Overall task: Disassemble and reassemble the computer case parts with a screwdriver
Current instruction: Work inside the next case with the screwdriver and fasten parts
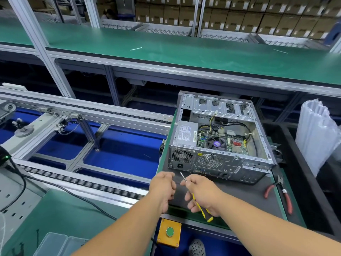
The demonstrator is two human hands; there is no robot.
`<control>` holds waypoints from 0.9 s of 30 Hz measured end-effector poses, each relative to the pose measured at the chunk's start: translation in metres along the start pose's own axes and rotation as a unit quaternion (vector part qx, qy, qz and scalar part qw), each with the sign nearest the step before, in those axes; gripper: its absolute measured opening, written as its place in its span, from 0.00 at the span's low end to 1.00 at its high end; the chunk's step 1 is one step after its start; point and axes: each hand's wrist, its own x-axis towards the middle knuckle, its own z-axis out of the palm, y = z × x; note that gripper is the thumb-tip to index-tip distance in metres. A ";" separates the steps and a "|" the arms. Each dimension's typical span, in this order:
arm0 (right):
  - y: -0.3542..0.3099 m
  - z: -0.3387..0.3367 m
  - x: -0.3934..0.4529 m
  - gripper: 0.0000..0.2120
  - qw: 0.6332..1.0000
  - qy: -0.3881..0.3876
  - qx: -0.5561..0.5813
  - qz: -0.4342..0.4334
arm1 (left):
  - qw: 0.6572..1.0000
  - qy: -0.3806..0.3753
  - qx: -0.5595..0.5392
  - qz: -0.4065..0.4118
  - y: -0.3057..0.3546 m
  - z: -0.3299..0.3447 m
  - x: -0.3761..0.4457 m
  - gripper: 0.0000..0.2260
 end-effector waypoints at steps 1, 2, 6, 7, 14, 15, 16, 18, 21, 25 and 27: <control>0.001 -0.001 -0.001 0.12 1.000 0.006 -0.024 -0.009 | 1.000 -0.003 0.003 -0.011 0.002 0.003 0.003 0.12; 0.002 -0.003 -0.002 0.12 0.999 0.016 -0.043 -0.017 | 1.000 -0.008 0.003 -0.019 0.003 0.007 0.006 0.12; 0.007 -0.008 -0.003 0.10 0.998 0.041 -0.056 -0.011 | 0.999 -0.041 -0.020 0.006 0.007 0.019 0.014 0.13; 0.008 -0.010 -0.003 0.09 0.998 0.042 -0.052 -0.008 | 0.998 -0.050 -0.028 0.015 0.007 0.020 0.016 0.11; 0.013 -0.015 -0.001 0.09 0.998 0.040 -0.052 -0.021 | 0.994 -0.078 -0.072 0.002 -0.001 0.020 0.030 0.07; 0.012 -0.015 -0.001 0.09 0.998 0.035 -0.055 -0.023 | 0.995 -0.075 -0.064 0.003 -0.003 0.021 0.032 0.08; 0.012 -0.014 -0.001 0.09 0.998 0.031 -0.058 -0.023 | 0.996 -0.072 -0.055 0.003 -0.005 0.021 0.033 0.09; 0.011 -0.013 0.001 0.09 0.998 0.025 -0.060 -0.025 | 0.996 -0.072 -0.047 0.000 -0.007 0.021 0.033 0.10; 0.008 -0.011 0.003 0.09 0.998 0.019 -0.061 -0.027 | 0.996 -0.063 -0.062 -0.009 -0.008 0.021 0.034 0.10; 0.007 -0.006 0.007 0.10 0.997 0.002 -0.066 -0.029 | 0.994 -0.050 -0.092 -0.011 -0.007 0.019 0.038 0.10; 0.007 -0.003 0.010 0.10 0.998 0.004 -0.051 -0.027 | 0.994 -0.057 -0.094 -0.012 -0.007 0.017 0.040 0.10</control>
